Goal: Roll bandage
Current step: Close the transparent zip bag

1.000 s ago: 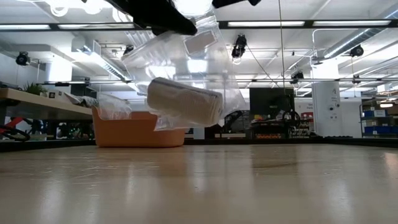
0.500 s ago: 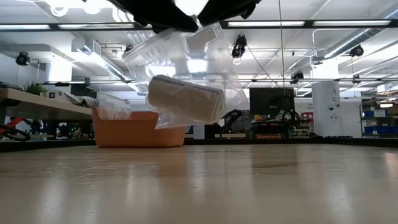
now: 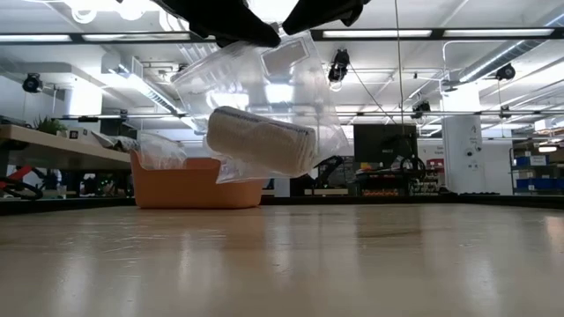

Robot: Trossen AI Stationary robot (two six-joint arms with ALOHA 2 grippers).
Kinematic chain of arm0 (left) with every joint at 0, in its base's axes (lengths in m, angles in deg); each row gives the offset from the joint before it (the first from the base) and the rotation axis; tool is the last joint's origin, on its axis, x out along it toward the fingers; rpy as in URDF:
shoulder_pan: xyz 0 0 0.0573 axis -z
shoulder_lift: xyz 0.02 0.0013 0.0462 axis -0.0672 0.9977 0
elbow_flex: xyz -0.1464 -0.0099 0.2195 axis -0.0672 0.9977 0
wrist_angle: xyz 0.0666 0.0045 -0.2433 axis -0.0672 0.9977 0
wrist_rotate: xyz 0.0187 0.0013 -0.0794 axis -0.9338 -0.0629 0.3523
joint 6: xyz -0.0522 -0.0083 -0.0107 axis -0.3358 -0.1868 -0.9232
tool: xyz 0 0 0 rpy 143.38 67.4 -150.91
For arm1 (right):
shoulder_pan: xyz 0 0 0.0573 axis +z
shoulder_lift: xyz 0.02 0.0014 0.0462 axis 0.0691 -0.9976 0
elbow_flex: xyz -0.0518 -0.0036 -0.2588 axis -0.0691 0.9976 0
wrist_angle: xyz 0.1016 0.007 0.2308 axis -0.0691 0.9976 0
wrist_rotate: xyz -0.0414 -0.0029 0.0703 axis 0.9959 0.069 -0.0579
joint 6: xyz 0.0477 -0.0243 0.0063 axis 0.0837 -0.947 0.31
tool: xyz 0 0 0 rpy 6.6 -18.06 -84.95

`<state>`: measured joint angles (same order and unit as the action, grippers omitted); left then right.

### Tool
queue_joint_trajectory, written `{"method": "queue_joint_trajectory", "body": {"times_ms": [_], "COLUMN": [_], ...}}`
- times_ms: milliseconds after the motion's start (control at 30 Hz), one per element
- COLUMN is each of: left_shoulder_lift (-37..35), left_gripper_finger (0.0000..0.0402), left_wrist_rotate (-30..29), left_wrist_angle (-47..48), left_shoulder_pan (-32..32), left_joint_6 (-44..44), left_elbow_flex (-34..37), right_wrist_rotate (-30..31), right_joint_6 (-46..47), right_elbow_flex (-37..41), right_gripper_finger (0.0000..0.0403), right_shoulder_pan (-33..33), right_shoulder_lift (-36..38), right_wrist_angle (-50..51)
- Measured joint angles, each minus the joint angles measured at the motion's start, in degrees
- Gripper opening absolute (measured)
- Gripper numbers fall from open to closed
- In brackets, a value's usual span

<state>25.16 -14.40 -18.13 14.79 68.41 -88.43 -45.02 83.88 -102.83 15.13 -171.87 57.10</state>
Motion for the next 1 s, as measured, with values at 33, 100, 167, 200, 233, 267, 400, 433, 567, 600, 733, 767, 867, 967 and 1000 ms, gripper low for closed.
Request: {"method": "queue_joint_trajectory", "body": {"times_ms": [33, 100, 167, 200, 233, 267, 400, 433, 567, 600, 733, 767, 867, 967, 1000], "left_shoulder_lift": [-0.1, -0.5, -0.8, -1.0, -1.2, -1.3, -1.7, -1.7, -1.7, -1.7, -1.1, -0.7, 1.2, 3.3, 3.8], "left_gripper_finger": [0.0009, 0.0009, 0.0008, 0.0007, 0.0007, 0.0006, 0.0, 0.0001, 0.0008, 0.001, 0.0027, 0.0034, 0.0062, 0.0096, 0.0108], "left_wrist_rotate": [0.0, 0.5, 1.2, 1.5, 1.6, 1.9, 1.9, 1.9, 1.9, 1.9, 2.1, 2.1, 2.4, 2.2, 1.7], "left_wrist_angle": [0.2, 0.8, 1.4, 2.7, 3.3, 3.5, 4.5, 4.4, 3.6, 3.2, 1.5, 0.7, -3.2, -8.2, -9.6], "left_shoulder_pan": [0.1, 0.2, 0.2, 0.3, 0.4, 0.4, 0.4, 0.4, 0.5, 0.5, 0.6, 0.6, 0.7, 0.7, 0.7], "left_joint_6": [0.0, 0.0, 0.0, 0.0, 0.0, 0.0, -0.2, -0.2, 0.0, 0.0, 0.2, 0.5, 2.3, 3.3, 3.3], "left_elbow_flex": [-0.1, -0.1, -0.2, -0.1, 0.0, 0.0, -0.2, -0.2, 0.0, 0.0, 0.1, 0.2, 0.2, 0.2, 0.2], "right_wrist_rotate": [-0.1, -0.3, -0.3, -0.3, -0.3, -0.3, -0.3, -0.2, -0.3, -0.3, -0.3, -0.3, -0.2, -0.3, -0.3], "right_joint_6": [0.1, 0.8, 1.7, 2.0, 2.0, 1.7, 0.5, 0.5, 1.2, 1.2, 1.7, 2.0, 3.7, 6.9, 8.0], "right_elbow_flex": [0.0, -0.1, -0.1, 0.0, 0.0, 0.0, 0.0, 0.0, 0.0, 0.0, 0.0, 0.0, 0.1, 0.5, 0.6], "right_gripper_finger": [0.0002, 0.0002, 0.0001, 0.0001, 0.0001, 0.0001, 0.0001, 0.0001, 0.0, 0.0, 0.0, 0.0, 0.0, 0.0, 0.0], "right_shoulder_pan": [0.0, 0.0, 0.1, 0.2, 0.5, 0.7, 2.1, 2.3, 2.7, 2.7, 2.6, 2.6, 2.3, 1.9, 1.7], "right_shoulder_lift": [0.1, 0.6, 1.2, 1.8, 2.1, 2.4, 3.9, 4.2, 5.3, 5.4, 5.1, 5.1, 5.1, 5.0, 5.0], "right_wrist_angle": [0.4, 1.6, 3.3, 4.6, 5.1, 4.7, 5.8, 6.3, 7.8, 7.7, 8.0, 8.0, 7.8, 7.8, 7.8]}}
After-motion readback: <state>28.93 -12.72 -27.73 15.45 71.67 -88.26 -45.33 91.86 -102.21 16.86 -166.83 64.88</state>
